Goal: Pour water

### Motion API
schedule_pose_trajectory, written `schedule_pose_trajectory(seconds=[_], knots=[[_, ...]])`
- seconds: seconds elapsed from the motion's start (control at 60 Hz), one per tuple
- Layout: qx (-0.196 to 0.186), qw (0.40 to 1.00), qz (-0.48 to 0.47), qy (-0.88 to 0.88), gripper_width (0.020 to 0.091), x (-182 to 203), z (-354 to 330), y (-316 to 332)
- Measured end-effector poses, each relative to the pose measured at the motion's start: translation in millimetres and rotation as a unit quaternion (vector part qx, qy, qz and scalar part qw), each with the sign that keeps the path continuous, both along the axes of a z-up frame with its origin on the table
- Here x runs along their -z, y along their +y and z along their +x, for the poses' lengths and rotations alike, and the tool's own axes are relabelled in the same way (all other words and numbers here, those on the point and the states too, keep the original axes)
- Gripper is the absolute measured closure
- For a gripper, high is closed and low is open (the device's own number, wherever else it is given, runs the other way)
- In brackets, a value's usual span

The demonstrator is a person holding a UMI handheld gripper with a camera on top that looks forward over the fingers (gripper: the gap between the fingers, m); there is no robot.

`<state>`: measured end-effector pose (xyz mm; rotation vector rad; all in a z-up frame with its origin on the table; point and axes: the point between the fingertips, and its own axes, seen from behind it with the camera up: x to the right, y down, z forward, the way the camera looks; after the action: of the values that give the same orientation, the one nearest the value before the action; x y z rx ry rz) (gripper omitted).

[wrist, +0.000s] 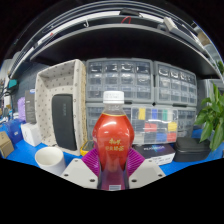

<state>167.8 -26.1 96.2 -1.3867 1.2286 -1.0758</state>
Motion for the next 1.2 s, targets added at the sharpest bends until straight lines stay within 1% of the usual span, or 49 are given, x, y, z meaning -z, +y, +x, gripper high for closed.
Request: schedule_pose_trajectory(seconds=[0.05,0.067,0.083,0.133,0.15,0.267,0.283,0.3,0.317,0.333,0.367,0.383,0.4,0.5,0.6,0.717,0.883,1.033,1.2], knots=[[0.000,1.000,-0.009,-0.002,0.0793,-1,-2,1],[0.000,1.000,-0.011,-0.002,0.0749,-1,-1,2],[0.002,1.000,-0.010,-0.001,0.0755,-1,-1,1],[0.009,1.000,-0.005,0.001,0.0723,-1,-1,0],[0.011,1.000,-0.003,0.002,0.0698,-1,-2,-1],[0.024,0.999,-0.012,0.017,0.0622,3,-6,-2],[0.026,0.999,-0.012,0.023,0.0600,4,-7,-3],[0.029,0.999,-0.011,0.028,0.0539,5,-8,-4],[0.033,0.999,-0.010,0.032,0.0507,6,-10,-5],[0.037,0.999,-0.008,0.036,0.0453,5,-12,-6],[0.045,0.998,-0.001,0.040,0.0409,4,-19,-7],[0.048,0.998,0.002,0.041,0.0374,3,-23,-8],[0.052,0.998,0.006,0.042,0.0364,2,-27,-9],[0.075,0.996,0.026,0.048,0.0328,0,-61,-13],[0.070,0.995,0.034,0.059,0.0289,3,-102,-7],[0.068,0.995,0.047,0.061,0.0291,0,-147,5],[0.067,0.995,0.031,0.063,0.0289,-5,-199,18],[0.060,0.997,0.023,0.051,0.0265,-16,-224,26],[0.071,0.997,0.012,0.034,0.0269,-32,-239,16]])
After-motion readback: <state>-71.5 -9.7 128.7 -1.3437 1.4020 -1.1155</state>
